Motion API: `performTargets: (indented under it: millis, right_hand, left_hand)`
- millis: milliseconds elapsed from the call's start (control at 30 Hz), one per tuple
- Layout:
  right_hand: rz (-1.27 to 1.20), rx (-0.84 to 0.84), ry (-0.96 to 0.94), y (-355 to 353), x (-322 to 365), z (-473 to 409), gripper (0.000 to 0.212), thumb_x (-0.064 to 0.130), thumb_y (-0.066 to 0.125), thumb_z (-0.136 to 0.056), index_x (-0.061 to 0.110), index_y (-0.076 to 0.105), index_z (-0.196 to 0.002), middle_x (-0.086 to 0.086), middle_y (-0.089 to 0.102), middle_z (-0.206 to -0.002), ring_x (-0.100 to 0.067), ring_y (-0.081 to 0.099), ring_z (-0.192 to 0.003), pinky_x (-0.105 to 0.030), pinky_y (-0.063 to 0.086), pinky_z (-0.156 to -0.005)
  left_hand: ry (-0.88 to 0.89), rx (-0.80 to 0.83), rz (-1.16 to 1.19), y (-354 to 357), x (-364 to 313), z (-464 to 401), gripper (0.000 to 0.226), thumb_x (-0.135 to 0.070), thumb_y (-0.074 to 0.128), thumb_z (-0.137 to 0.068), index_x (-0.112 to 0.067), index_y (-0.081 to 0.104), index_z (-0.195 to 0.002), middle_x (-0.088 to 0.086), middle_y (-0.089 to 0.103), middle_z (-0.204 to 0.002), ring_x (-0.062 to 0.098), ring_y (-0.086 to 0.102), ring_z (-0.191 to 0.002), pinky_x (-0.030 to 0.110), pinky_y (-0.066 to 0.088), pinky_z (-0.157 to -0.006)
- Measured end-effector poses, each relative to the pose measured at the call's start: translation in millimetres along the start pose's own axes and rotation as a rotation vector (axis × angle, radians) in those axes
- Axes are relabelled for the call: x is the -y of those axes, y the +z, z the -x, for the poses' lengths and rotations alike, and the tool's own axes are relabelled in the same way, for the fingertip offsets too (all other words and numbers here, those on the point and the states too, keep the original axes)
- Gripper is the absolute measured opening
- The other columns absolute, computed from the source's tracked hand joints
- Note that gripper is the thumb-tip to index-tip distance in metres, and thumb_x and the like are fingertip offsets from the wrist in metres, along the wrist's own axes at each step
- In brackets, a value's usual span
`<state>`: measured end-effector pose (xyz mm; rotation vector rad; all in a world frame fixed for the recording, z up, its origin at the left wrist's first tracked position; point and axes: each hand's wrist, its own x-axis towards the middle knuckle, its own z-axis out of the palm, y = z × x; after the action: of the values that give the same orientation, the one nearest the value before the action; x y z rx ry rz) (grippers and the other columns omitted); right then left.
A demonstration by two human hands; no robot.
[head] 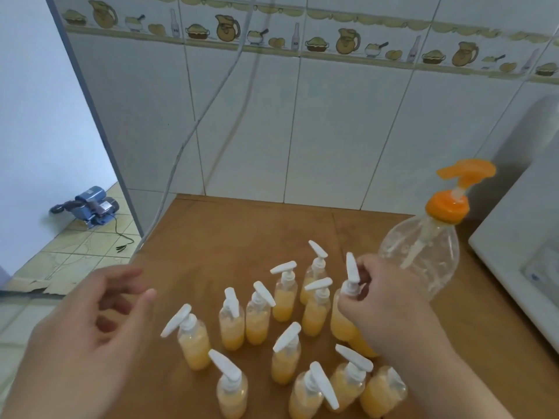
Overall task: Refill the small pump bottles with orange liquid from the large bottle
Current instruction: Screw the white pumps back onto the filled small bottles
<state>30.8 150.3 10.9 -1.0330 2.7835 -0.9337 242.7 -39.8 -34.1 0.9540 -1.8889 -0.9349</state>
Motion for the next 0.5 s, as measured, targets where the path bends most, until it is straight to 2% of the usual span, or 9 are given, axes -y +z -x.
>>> performTargets:
  millis: [100, 167, 200, 267, 300, 400, 500]
  right_hand:
    - [0.151, 0.142, 0.026, 11.7, -1.6, -4.7, 0.010, 0.019, 0.054, -0.085, 0.025, 0.047, -0.083, 0.006, 0.049, -0.071, -0.009, 0.045, -0.061, -0.019, 0.031, -0.050]
    - [0.223, 0.203, 0.054, 17.6, -2.5, -6.7, 0.012, 0.017, 0.052, -0.085, 0.024, 0.045, -0.079, 0.006, 0.050, -0.070, -0.008, 0.044, -0.059, -0.018, 0.034, -0.051]
    - [0.243, 0.238, 0.074, 20.8, -3.5, -7.1, 0.013, 0.017, 0.052, -0.086, 0.024, 0.045, -0.077, 0.006, 0.050, -0.071, -0.008, 0.045, -0.059, -0.018, 0.035, -0.051]
    - [0.292, 0.325, 0.119, 26.6, -5.0, -8.6, 0.014, 0.016, 0.053, -0.086, 0.024, 0.047, -0.075, 0.007, 0.051, -0.073, -0.006, 0.047, -0.062, -0.016, 0.035, -0.053]
    - [0.318, 0.365, 0.135, 29.4, -6.1, -9.7, 0.015, 0.015, 0.054, -0.086, 0.025, 0.048, -0.075, 0.008, 0.051, -0.074, -0.006, 0.049, -0.064, -0.015, 0.036, -0.054]
    - [0.406, 0.434, 0.145, 29.6, -3.8, -13.7, 0.009, 0.017, 0.055, -0.087, 0.025, 0.056, -0.090, 0.009, 0.056, -0.085, -0.005, 0.055, -0.077, -0.015, 0.039, -0.060]
    - [0.507, 0.421, 0.107, 13.0, 13.0, -17.6, 0.028, 0.034, 0.062, -0.085, 0.030, 0.052, -0.111, 0.013, 0.058, -0.104, -0.005, 0.056, -0.090, -0.016, 0.041, -0.068]
  left_hand:
    - [-0.117, 0.039, -0.068, -11.3, 32.3, -7.7, 0.043, -0.057, 0.051, -0.062, -0.043, 0.059, -0.103, -0.016, 0.067, -0.094, 0.020, 0.060, -0.079, 0.034, 0.046, -0.057]
    - [-0.160, 0.155, -0.169, -15.3, 53.4, -10.8, 0.037, -0.049, 0.057, -0.062, -0.048, 0.059, -0.099, -0.019, 0.066, -0.092, 0.013, 0.059, -0.075, 0.030, 0.046, -0.054]
    - [-0.173, 0.233, -0.225, -14.7, 62.0, -10.9, 0.033, -0.040, 0.066, -0.064, -0.053, 0.058, -0.093, -0.019, 0.066, -0.090, 0.007, 0.057, -0.071, 0.027, 0.046, -0.055]
    - [-0.186, 0.383, -0.298, -9.3, 74.6, -9.0, 0.058, -0.012, 0.082, -0.063, -0.061, 0.057, -0.081, -0.014, 0.066, -0.084, 0.001, 0.057, -0.073, 0.015, 0.044, -0.054]
    - [-0.220, 0.456, -0.305, -5.2, 77.9, -7.1, 0.067, -0.006, 0.085, -0.059, -0.064, 0.056, -0.077, -0.011, 0.066, -0.083, -0.002, 0.058, -0.075, 0.011, 0.045, -0.056]
    - [-0.290, 0.615, -0.246, 9.6, 80.7, -1.2, 0.078, -0.014, 0.088, -0.055, -0.076, 0.046, -0.078, -0.009, 0.066, -0.091, 0.000, 0.062, -0.080, 0.010, 0.047, -0.065]
    - [-0.254, 0.662, -0.203, 21.5, 88.9, 0.5, 0.090, -0.022, 0.087, -0.055, -0.088, 0.033, -0.084, -0.017, 0.066, -0.099, 0.001, 0.063, -0.092, 0.010, 0.047, -0.070]
